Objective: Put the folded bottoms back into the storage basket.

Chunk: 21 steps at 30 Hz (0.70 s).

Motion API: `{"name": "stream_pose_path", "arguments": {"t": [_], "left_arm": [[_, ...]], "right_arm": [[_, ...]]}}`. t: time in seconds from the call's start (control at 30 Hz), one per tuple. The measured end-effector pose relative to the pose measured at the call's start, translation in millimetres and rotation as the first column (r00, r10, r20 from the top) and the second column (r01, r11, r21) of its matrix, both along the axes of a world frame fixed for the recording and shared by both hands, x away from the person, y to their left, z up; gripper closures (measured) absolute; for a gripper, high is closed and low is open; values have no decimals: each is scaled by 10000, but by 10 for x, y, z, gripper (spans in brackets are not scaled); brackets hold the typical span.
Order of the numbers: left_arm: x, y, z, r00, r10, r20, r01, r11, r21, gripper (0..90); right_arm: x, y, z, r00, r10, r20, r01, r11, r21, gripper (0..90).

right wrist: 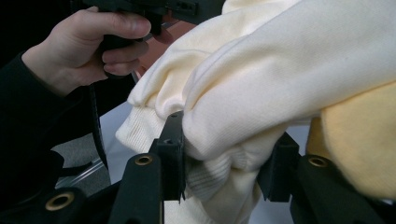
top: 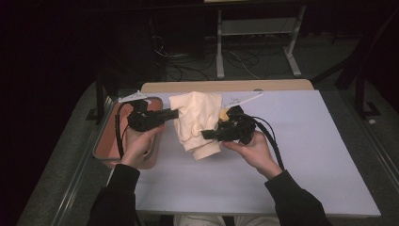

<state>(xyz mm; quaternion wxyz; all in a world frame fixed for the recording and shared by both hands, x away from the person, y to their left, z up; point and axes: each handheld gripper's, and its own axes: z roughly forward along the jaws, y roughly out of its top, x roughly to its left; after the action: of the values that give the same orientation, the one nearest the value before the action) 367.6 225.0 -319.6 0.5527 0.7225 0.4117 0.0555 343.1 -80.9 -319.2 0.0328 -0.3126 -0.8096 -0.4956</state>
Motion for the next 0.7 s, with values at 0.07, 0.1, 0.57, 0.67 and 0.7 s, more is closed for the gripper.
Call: {"name": "stream_pose_path", "arguments": {"t": [0.07, 0.1, 0.57, 0.67, 0.7], "left_arm": [[-2, 27, 15, 10000, 70, 21, -70, 10000, 33, 738], [-2, 44, 22, 9999, 89, 49, -90, 9999, 52, 737], [-8, 283, 114, 9986, 512, 136, -513, 9987, 78, 738], [-15, 328, 127, 9981, 584, 177, -586, 9982, 122, 738], [-18, 348, 132, 9979, 618, 182, -620, 9980, 116, 738]], "right_arm": [[16, 31, 8, 10000, 49, 62, -49, 10000, 7, 582], [24, 48, 13, 10000, 66, 57, -66, 10000, 9, 582], [115, 300, 84, 9995, 296, 130, -297, 9996, 30, 581], [128, 353, 97, 9993, 353, 158, -354, 9994, 31, 581], [131, 365, 100, 9992, 369, 148, -370, 9993, 22, 581]]}}
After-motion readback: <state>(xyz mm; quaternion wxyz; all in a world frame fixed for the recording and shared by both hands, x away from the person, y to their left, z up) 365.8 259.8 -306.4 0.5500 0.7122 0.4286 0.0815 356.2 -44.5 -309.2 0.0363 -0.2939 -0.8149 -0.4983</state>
